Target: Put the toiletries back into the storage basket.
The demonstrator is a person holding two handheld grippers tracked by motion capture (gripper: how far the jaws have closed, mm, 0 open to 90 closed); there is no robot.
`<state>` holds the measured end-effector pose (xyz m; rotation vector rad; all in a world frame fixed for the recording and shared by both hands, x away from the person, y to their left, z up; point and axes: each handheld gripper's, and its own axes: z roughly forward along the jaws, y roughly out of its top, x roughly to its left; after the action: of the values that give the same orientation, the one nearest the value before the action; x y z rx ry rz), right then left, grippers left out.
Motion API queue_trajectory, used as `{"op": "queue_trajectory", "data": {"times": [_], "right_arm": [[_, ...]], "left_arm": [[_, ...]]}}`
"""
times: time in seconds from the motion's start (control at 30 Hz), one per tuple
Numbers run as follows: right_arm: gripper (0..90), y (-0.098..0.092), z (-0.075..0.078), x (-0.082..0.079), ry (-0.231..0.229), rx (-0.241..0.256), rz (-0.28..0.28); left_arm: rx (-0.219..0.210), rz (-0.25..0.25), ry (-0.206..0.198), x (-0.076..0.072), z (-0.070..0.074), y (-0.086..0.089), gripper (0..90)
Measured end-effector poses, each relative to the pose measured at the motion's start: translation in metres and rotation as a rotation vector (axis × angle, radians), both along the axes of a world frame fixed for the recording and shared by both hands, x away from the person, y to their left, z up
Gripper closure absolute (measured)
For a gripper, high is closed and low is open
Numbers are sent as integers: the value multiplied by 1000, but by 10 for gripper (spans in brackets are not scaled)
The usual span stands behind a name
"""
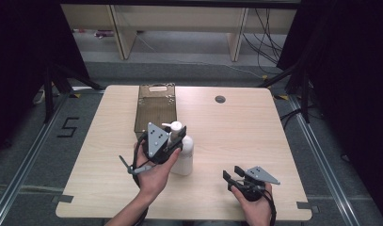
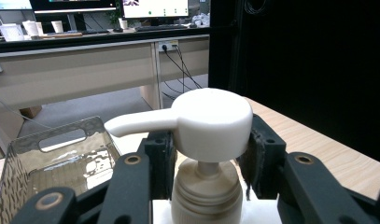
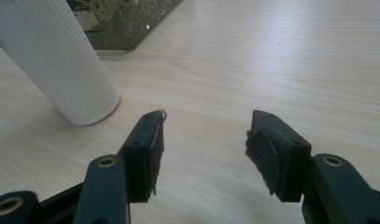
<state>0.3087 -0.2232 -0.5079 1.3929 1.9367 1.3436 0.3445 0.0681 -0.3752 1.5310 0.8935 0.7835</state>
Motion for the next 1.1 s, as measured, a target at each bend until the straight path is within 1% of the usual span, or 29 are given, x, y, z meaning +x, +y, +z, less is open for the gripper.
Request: {"op": "queue_trajectory", "data": {"times": [0.1, 0.13, 0.17, 0.2, 0.23, 0.3, 0.33, 0.37, 0.43, 0.57, 0.67, 0.7, 0.8, 0.83, 0.9, 0.93, 0.97, 1.0, 1.03, 1.07, 1.1], "right_arm": [[458, 0, 0, 0, 3, 3, -2], [458, 0, 0, 0, 3, 3, -2], [458, 0, -1, 0, -8, -2, 1], [459, 0, -1, 0, -8, -1, 1], [458, 1, -1, 0, 2, 12, -3], [458, 1, -1, 0, 2, 11, -5], [458, 0, -1, 1, -14, 3, 4], [458, 1, -1, 1, -7, 9, 3], [458, 0, -1, 1, -13, 4, 5], [458, 1, -1, 1, -18, 7, 5], [458, 1, -1, 1, -17, 8, 4], [458, 1, 0, 0, -7, 15, 4], [458, 1, 0, 0, -8, 12, 1], [458, 1, 0, 1, -8, 1, -2], [458, 1, 0, 1, -10, -1, -3], [458, 1, 0, 0, -3, 25, 7], [458, 1, 0, 0, -3, 25, 7], [458, 1, 0, 0, -13, 16, 5], [459, 1, 0, 0, -13, 17, 4], [458, 0, 0, 0, -5, 3, 3], [458, 1, 0, 0, -6, 5, 2]], "left_arm": [[-6, -7, -20, -1, 8, 3, 591], [-6, -7, -20, -1, 8, 3, 591], [-6, -11, -27, -2, 11, 5, 591], [-9, -11, -32, -2, 13, 6, 592], [-10, -14, -35, -2, 15, 7, 591], [-9, -15, -40, -2, 18, 10, 592], [-13, -12, -43, -2, 21, 12, 592], [-16, -13, -47, -2, 23, 14, 592], [-16, -13, -48, -1, 24, 15, 592], [-31, -15, -57, 1, 29, 20, 592], [-30, -15, -58, 2, 32, 23, 592], [-35, -13, -60, 3, 33, 24, 592], [-41, -9, -62, 5, 35, 27, 592], [-44, -4, -62, 6, 37, 29, 592], [-50, 2, -64, 6, 38, 30, 592], [-49, 9, -67, 7, 40, 33, 592], [-49, 9, -67, 7, 40, 33, 592], [-50, 11, -71, 8, 41, 34, 592], [-49, 16, -74, 9, 42, 35, 592], [-46, 20, -76, 9, 43, 36, 592], [-46, 30, -80, 10, 44, 38, 592]]}}
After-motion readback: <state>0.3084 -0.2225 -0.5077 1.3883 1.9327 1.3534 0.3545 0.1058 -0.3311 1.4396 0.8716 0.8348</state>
